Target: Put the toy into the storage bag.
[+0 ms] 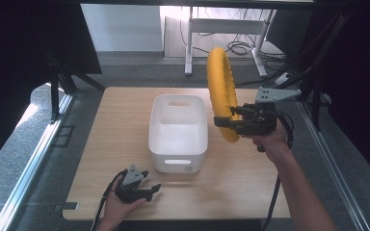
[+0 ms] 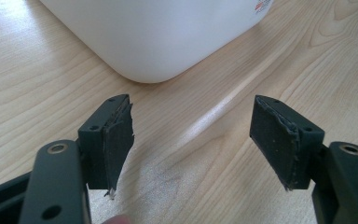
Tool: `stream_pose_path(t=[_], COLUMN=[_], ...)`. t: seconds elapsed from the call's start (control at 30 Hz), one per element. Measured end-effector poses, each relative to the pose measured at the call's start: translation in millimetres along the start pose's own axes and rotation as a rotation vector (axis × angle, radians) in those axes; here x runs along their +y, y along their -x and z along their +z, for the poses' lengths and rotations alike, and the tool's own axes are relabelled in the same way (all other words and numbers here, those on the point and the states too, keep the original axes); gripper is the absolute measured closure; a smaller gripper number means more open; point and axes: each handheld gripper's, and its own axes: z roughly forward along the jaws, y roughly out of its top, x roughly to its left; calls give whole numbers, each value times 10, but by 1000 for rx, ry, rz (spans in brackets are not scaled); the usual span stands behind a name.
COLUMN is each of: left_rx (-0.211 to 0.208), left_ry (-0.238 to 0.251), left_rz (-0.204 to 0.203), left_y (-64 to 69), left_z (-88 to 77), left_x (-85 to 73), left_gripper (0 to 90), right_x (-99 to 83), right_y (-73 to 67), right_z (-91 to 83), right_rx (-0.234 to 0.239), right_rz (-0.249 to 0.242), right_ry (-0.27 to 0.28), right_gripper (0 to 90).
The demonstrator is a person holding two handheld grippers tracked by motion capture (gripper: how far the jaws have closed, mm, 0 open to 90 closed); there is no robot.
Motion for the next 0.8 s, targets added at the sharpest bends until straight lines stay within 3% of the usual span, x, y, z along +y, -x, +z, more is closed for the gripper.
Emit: stream_pose_path(t=[0.5, 0.8], left_rx=[-2, 2], left_ry=[1, 6], left_rz=[-6, -12], left_y=[-3, -10], left_z=[2, -8], left_x=[-3, -4], left_gripper=[301, 301], right_x=[244, 259], right_y=[-184, -208], right_z=[281, 448], right_rx=[76, 112], right_rz=[-49, -43], right_ry=[0, -5], right_gripper=[508, 508])
